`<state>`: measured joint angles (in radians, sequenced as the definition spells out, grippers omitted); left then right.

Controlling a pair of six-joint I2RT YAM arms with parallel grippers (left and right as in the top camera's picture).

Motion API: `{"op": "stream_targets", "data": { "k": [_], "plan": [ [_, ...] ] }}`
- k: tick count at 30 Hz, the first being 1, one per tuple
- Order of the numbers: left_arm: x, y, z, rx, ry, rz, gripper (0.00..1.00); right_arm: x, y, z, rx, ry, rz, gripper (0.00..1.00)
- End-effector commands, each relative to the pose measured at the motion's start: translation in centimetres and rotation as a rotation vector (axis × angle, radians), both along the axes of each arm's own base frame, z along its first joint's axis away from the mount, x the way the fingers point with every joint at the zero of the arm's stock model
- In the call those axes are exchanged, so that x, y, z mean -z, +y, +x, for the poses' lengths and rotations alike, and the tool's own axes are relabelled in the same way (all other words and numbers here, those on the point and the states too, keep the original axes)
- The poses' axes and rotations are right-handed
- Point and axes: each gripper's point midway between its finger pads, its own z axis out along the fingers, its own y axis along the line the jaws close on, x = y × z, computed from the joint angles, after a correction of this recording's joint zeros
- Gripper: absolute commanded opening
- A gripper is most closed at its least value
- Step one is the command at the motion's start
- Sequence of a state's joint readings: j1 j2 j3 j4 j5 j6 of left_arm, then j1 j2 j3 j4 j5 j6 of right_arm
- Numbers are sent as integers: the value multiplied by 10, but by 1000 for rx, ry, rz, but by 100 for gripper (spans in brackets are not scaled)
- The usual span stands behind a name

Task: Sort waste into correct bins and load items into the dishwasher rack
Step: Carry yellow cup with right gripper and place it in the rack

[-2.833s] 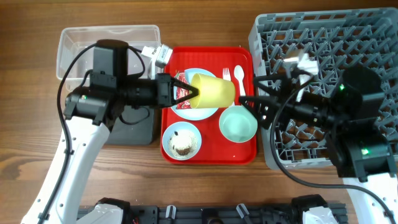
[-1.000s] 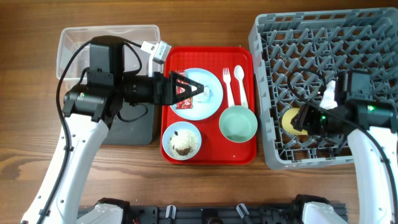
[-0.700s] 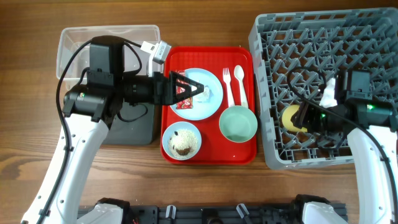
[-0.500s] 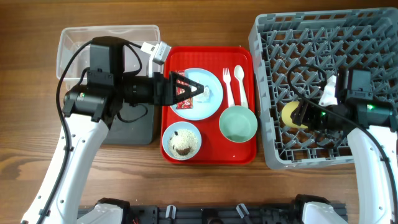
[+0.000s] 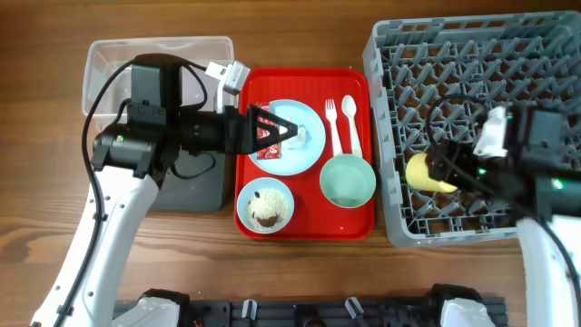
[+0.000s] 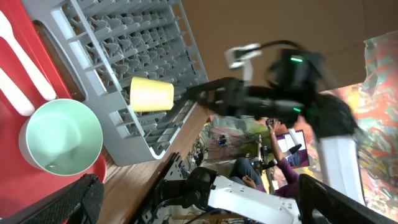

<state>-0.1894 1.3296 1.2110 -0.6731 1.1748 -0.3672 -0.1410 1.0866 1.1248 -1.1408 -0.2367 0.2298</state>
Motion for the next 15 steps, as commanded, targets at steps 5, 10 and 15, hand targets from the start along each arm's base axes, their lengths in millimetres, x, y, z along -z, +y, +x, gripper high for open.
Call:
{"op": "stream_targets", "data": {
  "k": [5,10,15],
  "plan": [
    [-4,0,-1,7,-34,-1,100,-52,-13,-21,49,-130,-93,73],
    [-4,0,-1,8,-34,-1,100,-26,-30,-11,150,-10,-130,27],
    [-4,0,-2,8,-31,0,100,12,-29,2,167,161,-83,13]
  ]
}}
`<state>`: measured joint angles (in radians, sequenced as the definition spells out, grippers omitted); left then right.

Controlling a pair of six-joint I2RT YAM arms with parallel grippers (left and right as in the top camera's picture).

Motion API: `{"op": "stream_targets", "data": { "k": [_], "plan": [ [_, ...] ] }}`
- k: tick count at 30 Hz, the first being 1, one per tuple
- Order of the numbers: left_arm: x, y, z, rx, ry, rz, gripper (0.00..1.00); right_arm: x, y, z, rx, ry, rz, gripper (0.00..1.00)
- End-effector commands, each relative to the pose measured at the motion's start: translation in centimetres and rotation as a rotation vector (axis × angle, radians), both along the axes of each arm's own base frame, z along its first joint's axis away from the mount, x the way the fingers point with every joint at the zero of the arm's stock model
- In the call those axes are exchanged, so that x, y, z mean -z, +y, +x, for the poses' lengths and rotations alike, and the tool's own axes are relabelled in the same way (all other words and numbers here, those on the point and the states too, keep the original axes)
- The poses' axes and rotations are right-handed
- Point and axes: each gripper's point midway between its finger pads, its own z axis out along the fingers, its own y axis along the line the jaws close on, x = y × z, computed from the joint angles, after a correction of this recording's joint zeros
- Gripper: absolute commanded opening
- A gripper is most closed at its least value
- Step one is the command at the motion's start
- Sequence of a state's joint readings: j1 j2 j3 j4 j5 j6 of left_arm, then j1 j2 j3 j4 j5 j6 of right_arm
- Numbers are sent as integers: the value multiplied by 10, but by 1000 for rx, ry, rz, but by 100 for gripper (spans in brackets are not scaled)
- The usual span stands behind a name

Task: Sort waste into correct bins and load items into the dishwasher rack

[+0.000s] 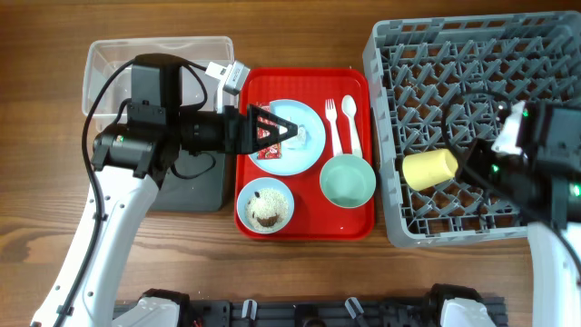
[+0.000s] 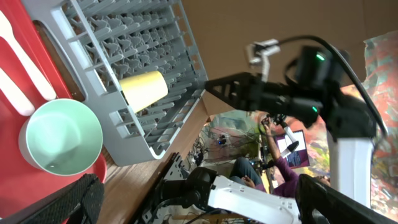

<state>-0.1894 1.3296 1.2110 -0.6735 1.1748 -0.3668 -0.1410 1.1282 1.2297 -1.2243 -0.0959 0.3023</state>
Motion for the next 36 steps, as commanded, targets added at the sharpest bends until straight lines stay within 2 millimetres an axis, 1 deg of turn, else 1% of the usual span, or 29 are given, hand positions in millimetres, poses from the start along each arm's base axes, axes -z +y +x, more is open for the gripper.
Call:
{"op": "stream_targets", "data": {
  "k": [1,2,3,5,6,8,10,13,14,15,18,20,22,24,25,26,28,31,33,35,36],
  "plan": [
    [-3,0,-2,7,-30,0,100,33,-5,3,46,147,15,12],
    [-4,0,-2,7,-31,-1,100,41,-8,4,53,188,2,11],
    [-3,0,-1,7,-31,0,100,49,-16,5,78,222,-31,9],
    [-3,0,-2,7,-30,0,100,59,-37,7,177,270,-117,8],
    [-4,0,-2,7,-31,-1,100,63,-43,9,195,284,-146,8],
    [-3,0,-2,7,-30,0,100,72,-41,11,187,314,-134,8],
    [-3,0,-2,7,-30,0,100,81,-27,14,124,341,-66,8],
    [-4,0,-1,7,-31,0,100,90,3,19,-31,356,77,7],
    [-4,0,-1,7,-31,0,100,90,11,19,-70,354,110,5],
    [-4,0,-1,7,-31,0,100,88,23,20,-136,342,157,5],
    [-4,0,-1,7,-31,0,100,78,42,22,-242,288,201,5],
    [-3,0,-1,7,-31,0,100,66,43,28,-263,218,175,5],
    [-3,0,-1,7,-31,0,100,49,43,34,-270,126,154,8],
    [-3,0,-1,7,-31,0,100,30,42,38,-287,31,126,9],
    [-4,0,-1,7,-31,0,100,19,42,40,-290,-20,113,8],
    [-4,0,-1,7,-32,0,100,7,42,40,-300,-77,96,4],
    [-4,0,-1,7,-32,0,100,-17,42,38,-312,-178,67,4],
    [-3,0,-1,7,-31,0,100,-52,47,27,-333,-321,45,4],
    [-4,0,-1,7,-31,0,100,-75,55,15,-394,-427,32,4],
    [-3,0,-1,7,-31,0,98,-107,64,-1,-458,-569,6,4],
    [-4,0,-2,7,-31,0,96,-119,66,-8,-465,-623,-8,4]
  ]
}}
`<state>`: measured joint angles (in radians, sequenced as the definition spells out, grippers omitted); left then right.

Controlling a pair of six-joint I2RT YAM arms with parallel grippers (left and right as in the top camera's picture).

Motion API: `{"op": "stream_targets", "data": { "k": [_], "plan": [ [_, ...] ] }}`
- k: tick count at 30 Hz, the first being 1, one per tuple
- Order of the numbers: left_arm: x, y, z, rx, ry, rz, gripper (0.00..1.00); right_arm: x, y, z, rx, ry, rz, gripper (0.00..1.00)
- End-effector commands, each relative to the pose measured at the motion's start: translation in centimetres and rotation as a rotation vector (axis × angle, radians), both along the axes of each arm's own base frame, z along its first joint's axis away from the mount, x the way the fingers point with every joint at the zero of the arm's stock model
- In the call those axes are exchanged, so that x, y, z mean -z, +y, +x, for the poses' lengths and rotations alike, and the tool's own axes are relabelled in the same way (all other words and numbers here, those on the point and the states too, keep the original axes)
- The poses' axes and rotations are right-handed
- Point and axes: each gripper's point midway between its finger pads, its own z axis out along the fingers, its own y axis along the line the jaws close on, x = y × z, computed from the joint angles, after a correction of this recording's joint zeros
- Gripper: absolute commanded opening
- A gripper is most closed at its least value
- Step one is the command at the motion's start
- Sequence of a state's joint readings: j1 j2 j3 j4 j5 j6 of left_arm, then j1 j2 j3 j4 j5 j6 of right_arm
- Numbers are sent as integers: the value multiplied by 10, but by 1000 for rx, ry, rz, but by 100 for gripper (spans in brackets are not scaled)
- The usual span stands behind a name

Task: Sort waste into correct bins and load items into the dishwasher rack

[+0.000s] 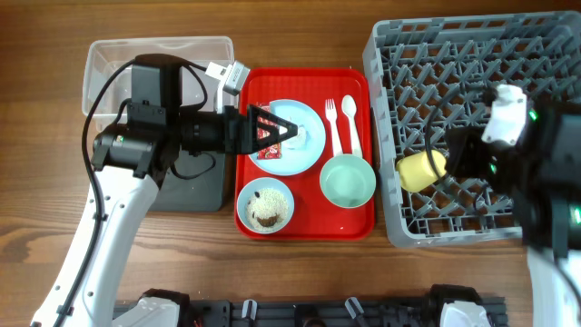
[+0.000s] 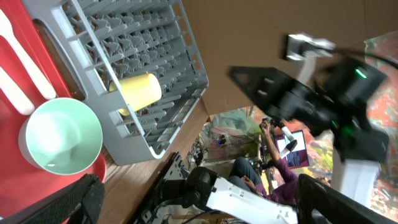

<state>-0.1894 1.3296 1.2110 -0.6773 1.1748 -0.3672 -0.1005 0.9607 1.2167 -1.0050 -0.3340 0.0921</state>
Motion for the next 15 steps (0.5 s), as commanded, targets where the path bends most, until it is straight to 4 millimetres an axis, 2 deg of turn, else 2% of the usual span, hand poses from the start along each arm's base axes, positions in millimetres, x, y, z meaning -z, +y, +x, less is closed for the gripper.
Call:
{"op": "stream_targets", "data": {
  "k": [1,3,6,9,10,12,13,14,15],
  "plan": [
    [-4,0,-1,7,-36,-1,95,-61,18,-35,-111,-282,-26,4],
    [-5,0,-2,12,-53,0,93,-99,19,-59,-104,-464,-59,4],
    [-1,3,4,-20,-79,37,88,-137,19,-92,-84,-665,-98,5],
    [8,9,14,-114,-109,137,84,-149,18,-110,-63,-740,-117,9],
    [11,12,18,-156,-116,179,83,-149,18,-113,-64,-744,-117,16],
    [18,21,23,-258,-121,274,81,-145,18,-114,-63,-726,-113,54],
    [22,32,26,-339,-134,356,81,-141,18,-113,-64,-711,-111,92],
    [25,39,27,-386,-142,408,81,-140,18,-113,-64,-706,-111,100],
    [29,52,27,-464,-150,492,81,-138,18,-111,-64,-701,-110,100]
  ]
}}
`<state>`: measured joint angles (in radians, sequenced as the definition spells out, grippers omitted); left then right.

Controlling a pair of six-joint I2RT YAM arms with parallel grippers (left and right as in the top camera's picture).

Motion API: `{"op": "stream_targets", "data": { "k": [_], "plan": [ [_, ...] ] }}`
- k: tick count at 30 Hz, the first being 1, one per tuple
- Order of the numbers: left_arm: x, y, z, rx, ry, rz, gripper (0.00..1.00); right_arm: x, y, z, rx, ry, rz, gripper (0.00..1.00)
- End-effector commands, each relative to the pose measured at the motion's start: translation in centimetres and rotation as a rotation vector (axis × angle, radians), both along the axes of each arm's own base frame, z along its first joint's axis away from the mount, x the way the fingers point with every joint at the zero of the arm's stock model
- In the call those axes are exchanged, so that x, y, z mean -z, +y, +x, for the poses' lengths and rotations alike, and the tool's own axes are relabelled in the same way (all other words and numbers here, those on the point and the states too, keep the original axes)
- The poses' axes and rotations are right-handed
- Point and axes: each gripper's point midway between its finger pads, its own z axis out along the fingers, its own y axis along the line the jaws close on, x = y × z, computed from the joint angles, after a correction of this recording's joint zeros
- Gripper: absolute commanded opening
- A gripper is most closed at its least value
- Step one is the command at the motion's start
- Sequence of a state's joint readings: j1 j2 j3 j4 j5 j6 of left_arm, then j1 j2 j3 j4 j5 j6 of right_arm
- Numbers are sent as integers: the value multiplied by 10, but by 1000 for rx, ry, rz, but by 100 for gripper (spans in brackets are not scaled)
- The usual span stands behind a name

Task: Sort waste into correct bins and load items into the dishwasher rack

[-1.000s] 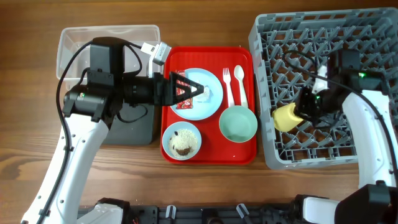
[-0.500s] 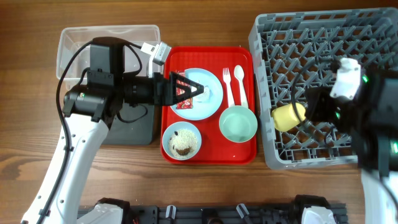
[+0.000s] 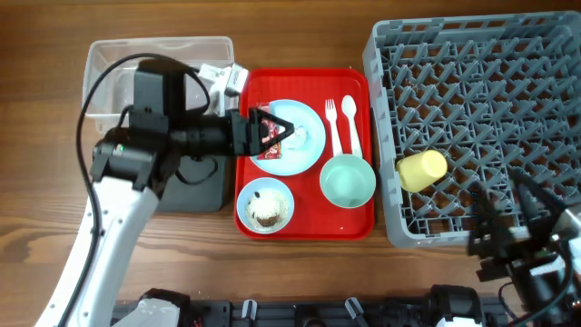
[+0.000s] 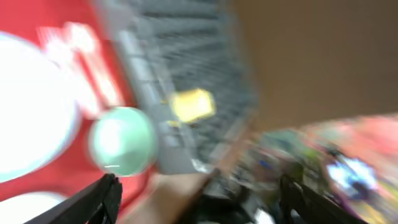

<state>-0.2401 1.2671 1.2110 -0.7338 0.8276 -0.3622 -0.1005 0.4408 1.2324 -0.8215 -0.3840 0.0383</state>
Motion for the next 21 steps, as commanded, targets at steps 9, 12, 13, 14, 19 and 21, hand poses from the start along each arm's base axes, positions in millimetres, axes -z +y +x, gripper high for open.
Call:
{"op": "stream_targets", "data": {
  "k": [9,12,13,14,19,21],
  "plan": [
    [57,52,-34,-352,7,607,86,23,-2,7,7,90,-2,100],
    [84,39,-43,-315,68,663,84,23,-2,7,7,90,-2,100],
    [93,35,-46,-311,91,680,84,23,-2,7,7,90,-2,100],
    [100,32,-49,-300,108,695,84,23,-2,7,7,90,-2,100],
    [130,22,-59,-313,229,754,82,23,-2,7,7,90,-2,100],
    [148,16,-66,-282,260,800,81,23,-2,7,7,90,-2,100]
  ]
}}
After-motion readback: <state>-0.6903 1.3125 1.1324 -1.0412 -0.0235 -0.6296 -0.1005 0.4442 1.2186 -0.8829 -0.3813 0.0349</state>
